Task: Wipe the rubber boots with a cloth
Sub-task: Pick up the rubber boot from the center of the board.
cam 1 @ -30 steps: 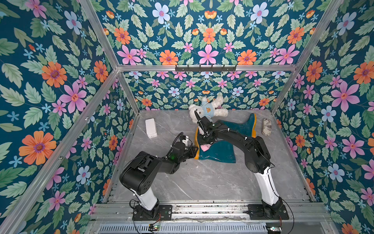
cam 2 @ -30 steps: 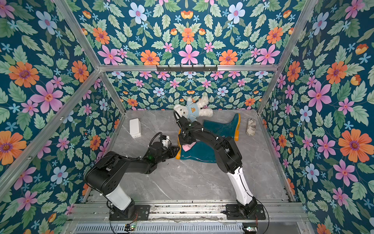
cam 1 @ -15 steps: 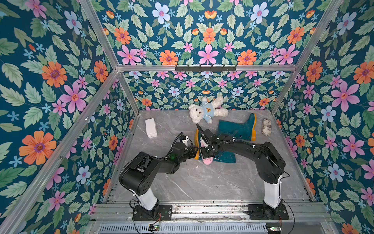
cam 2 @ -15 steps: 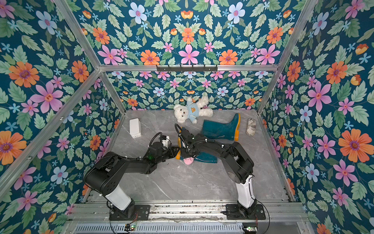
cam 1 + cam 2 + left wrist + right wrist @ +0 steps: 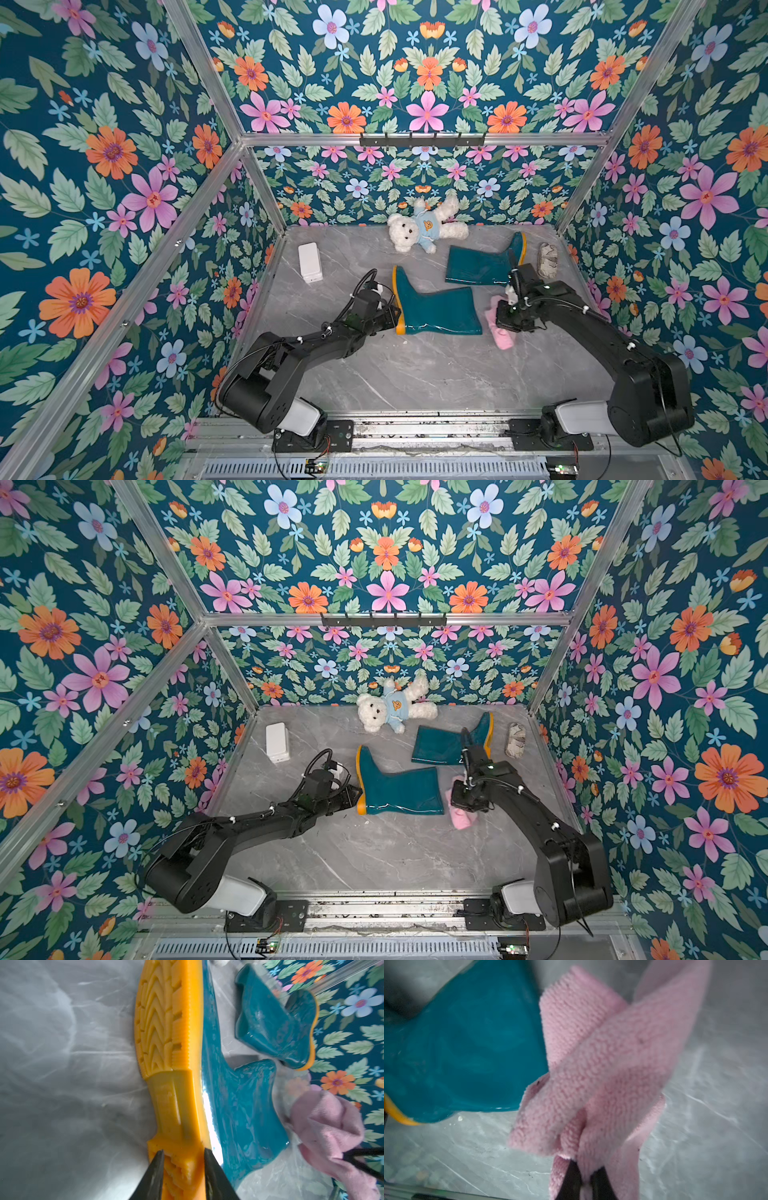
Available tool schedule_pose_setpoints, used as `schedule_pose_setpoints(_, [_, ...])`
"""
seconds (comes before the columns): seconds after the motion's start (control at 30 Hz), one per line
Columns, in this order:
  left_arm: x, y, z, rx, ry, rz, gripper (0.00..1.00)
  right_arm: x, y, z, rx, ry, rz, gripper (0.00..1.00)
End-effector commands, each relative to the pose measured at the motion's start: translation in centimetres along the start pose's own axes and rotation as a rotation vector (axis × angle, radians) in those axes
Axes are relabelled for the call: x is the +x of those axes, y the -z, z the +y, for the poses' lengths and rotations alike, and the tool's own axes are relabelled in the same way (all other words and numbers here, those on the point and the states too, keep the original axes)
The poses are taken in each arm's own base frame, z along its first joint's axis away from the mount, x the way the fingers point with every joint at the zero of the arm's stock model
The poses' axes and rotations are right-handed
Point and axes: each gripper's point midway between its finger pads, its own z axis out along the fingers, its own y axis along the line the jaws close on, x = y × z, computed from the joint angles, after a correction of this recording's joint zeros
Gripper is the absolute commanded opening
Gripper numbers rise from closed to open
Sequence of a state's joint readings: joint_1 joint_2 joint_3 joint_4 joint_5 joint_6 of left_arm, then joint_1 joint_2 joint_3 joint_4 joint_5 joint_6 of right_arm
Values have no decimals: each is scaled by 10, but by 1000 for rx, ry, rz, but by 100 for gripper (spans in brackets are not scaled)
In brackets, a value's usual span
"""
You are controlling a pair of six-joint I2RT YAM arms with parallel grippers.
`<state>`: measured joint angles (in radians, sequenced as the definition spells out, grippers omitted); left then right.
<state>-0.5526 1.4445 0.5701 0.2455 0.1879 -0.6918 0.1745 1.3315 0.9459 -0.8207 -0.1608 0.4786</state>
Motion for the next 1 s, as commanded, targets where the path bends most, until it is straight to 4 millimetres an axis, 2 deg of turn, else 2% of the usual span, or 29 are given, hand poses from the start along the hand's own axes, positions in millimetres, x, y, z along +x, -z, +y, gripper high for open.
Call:
schedule_pose_setpoints(0.0, [46, 25, 60, -290, -17, 178, 35, -1, 6, -40, 57, -105, -14, 0])
schedule_pose_setpoints(0.13, [31, 43, 61, -335, -32, 124, 38, -9, 8, -68, 99, -185, -39, 0])
schedule_pose_setpoints(0.27, [27, 52, 70, -394, -56, 106, 40, -16, 1, -75, 140, -201, -45, 0])
schedule_pose_setpoints(0.37, [28, 52, 77, -433, -80, 118, 41, -19, -16, -79, 155, -214, -26, 0])
schedule_pose_setpoints(0.57, [20, 45, 78, -463, -117, 123, 43, -24, -49, -84, 168, -229, 25, 0])
schedule_pose_setpoints(0.6, [17, 45, 77, -470, -124, 121, 43, -25, -52, -81, 154, -229, 38, 12])
schedule_pose_setpoints(0.63, [14, 45, 77, -481, -135, 119, 44, -25, -54, -77, 131, -225, 49, 40])
schedule_pose_setpoints(0.67, [9, 46, 76, -494, -148, 114, 45, -26, -53, -72, 112, -218, 47, 58])
schedule_pose_setpoints(0.73, [0, 48, 77, -535, -176, 110, 48, -28, -47, -68, 105, -198, 28, 77])
schedule_pose_setpoints(0.83, [-12, 53, 82, -617, -201, 104, 55, -31, -27, -62, 91, -170, -19, 88])
schedule_pose_setpoints(0.9, [-16, 55, 84, -655, -210, 115, 57, -35, -10, -57, 77, -153, -59, 99])
schedule_pose_setpoints(0.97, [-22, 59, 86, -687, -209, 103, 62, -37, 10, -51, 53, -138, -96, 99])
